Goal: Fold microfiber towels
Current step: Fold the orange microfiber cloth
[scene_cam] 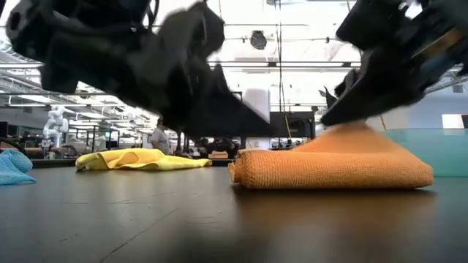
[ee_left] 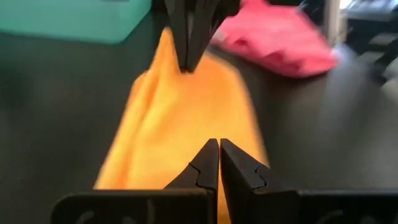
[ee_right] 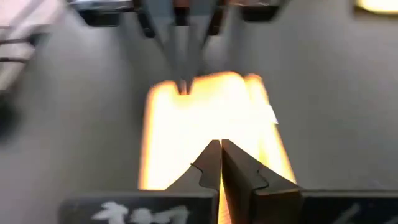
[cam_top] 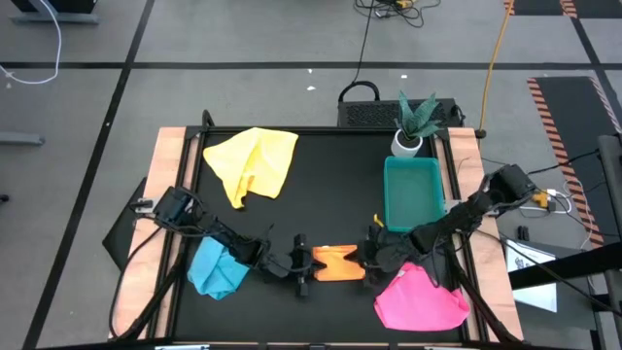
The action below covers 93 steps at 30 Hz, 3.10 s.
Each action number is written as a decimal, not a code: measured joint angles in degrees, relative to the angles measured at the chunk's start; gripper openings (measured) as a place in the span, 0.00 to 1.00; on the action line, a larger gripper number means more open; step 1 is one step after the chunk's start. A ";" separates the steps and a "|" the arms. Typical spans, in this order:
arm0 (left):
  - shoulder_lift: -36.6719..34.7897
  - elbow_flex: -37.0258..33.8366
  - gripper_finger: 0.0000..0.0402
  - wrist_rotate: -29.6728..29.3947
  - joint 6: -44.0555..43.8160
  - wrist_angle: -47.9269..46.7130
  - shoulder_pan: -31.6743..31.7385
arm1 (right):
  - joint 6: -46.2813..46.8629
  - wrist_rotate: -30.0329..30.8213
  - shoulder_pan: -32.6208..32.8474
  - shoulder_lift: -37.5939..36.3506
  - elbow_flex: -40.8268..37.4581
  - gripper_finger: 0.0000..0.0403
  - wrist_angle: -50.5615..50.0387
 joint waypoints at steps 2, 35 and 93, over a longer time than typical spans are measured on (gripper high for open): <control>0.00 -0.01 0.05 -0.05 -1.68 -2.98 1.05 | 2.79 1.66 -1.02 1.51 0.00 0.01 -1.06; 2.83 0.10 0.05 2.37 -5.60 -4.65 5.17 | 10.55 2.06 -0.23 4.90 -0.11 0.00 -4.35; 1.73 0.13 0.05 3.09 -7.70 -8.49 6.86 | 6.67 9.37 1.96 1.39 -0.31 0.00 -14.47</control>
